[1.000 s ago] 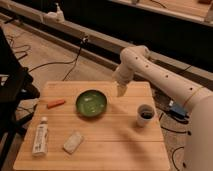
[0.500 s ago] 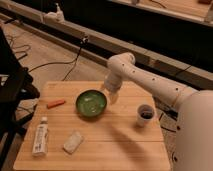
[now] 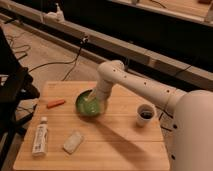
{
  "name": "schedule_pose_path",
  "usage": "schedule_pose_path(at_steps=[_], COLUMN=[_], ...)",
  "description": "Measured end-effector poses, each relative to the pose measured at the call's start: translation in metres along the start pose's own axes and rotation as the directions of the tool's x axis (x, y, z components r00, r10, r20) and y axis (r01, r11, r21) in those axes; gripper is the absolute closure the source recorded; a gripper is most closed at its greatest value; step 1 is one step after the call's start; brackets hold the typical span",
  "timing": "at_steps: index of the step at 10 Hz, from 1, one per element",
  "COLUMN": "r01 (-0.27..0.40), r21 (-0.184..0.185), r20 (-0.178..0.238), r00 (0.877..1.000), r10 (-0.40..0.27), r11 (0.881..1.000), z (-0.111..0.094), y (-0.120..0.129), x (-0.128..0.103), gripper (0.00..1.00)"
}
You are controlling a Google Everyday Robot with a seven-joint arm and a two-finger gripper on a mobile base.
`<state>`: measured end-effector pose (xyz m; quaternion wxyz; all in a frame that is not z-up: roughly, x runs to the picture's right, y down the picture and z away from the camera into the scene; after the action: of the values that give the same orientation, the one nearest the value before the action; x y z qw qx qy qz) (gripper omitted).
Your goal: Pick up the ceramic bowl
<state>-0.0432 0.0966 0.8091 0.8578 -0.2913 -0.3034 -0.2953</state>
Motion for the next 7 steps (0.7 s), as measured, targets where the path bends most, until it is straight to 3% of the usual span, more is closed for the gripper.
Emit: schedule_pose_path(at_steps=[2,5,7], r01=[0.0,-0.032,-0.051], r21=[-0.001,-0.018,-0.039], r20=[0.001,0.068,0.086], r00=[1.0,0.997,0.995], r10=[0.0,0.033,0.054], r11=[1.0,0.999,0.998], z=[0.001,0.031,0.047], y=[0.0,0.007,0.013], x=[0.0,-0.005,0.0], gripper=[0.34,0.34,0.34])
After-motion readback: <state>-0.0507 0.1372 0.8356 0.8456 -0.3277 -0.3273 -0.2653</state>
